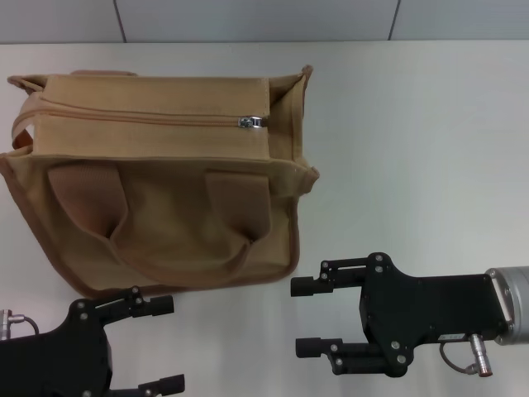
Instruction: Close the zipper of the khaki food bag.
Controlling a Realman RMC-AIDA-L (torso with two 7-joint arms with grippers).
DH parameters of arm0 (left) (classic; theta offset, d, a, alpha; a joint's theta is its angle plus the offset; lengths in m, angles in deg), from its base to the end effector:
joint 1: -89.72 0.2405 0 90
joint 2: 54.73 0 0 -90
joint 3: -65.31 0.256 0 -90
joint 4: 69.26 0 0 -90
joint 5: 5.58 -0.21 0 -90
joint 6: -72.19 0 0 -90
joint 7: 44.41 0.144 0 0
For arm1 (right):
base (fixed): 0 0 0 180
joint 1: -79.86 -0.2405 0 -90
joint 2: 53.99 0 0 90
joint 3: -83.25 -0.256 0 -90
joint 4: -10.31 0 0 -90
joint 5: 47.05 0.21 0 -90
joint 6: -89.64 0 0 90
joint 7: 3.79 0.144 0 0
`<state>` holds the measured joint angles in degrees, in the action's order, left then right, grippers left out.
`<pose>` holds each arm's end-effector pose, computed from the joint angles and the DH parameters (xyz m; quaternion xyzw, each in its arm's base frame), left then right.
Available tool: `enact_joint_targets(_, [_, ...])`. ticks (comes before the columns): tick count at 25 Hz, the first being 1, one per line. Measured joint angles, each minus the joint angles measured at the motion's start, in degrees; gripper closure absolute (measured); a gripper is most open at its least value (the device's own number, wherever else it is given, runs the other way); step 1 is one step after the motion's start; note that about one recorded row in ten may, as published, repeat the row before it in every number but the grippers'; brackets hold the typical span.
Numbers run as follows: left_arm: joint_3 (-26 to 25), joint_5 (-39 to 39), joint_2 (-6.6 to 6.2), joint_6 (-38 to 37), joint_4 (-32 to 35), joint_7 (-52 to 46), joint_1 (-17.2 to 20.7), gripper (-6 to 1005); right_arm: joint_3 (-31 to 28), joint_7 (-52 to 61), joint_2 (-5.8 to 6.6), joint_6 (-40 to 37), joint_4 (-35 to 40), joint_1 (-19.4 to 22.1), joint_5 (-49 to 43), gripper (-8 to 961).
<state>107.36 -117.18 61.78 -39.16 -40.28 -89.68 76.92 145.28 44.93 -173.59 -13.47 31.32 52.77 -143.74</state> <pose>-0.3135 0.1890 0.0013 -0.9375 -0.0695 -0.3318 0.0786 0.2375 0.2428 -0.0579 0.9309 -0.0290 -0.3635 0.0237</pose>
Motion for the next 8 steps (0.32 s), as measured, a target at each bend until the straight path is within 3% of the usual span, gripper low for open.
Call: enact_joint_targets(8, [0.0, 0.3, 0.73, 1.3, 0.0, -0.1, 0.3, 184, -0.2, -0.1, -0.02, 0.4, -0.4, 0.0, 0.0, 367])
